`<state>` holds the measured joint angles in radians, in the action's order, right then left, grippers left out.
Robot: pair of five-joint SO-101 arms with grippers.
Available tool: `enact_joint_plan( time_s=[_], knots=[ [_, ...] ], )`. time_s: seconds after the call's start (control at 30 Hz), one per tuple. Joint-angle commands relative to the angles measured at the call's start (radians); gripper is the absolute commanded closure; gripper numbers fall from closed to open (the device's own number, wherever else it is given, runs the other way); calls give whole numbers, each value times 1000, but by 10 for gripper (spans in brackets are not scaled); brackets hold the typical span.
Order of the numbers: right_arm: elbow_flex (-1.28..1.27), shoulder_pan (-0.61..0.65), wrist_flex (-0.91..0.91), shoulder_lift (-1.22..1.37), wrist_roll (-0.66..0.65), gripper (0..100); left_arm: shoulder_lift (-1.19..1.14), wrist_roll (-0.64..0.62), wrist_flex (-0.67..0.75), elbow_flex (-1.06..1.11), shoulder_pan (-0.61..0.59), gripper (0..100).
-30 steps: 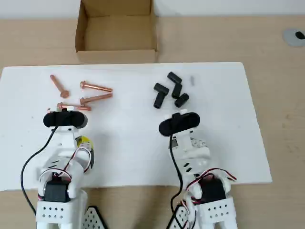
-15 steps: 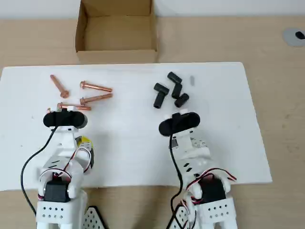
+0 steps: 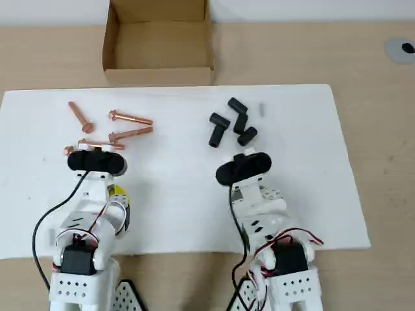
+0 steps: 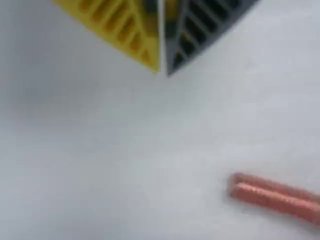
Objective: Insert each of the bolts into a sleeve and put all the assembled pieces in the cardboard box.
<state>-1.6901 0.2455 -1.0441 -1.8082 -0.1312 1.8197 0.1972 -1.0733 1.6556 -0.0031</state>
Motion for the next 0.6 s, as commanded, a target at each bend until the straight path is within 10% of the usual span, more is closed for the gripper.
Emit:
enact_joint_plan(
  time_s=[0.0, 0.23, 0.57],
  knots=[
    [38, -19, 8, -107, -55, 925, -4, 8, 12, -44, -138, 995],
    [291, -21, -86, 114, -60, 925, -280, 66, -49, -396, -269, 994],
    [1119, -21, -267, 1158, -75, 925, -1270, -126, -351, -1249, -270, 994]
  ],
)
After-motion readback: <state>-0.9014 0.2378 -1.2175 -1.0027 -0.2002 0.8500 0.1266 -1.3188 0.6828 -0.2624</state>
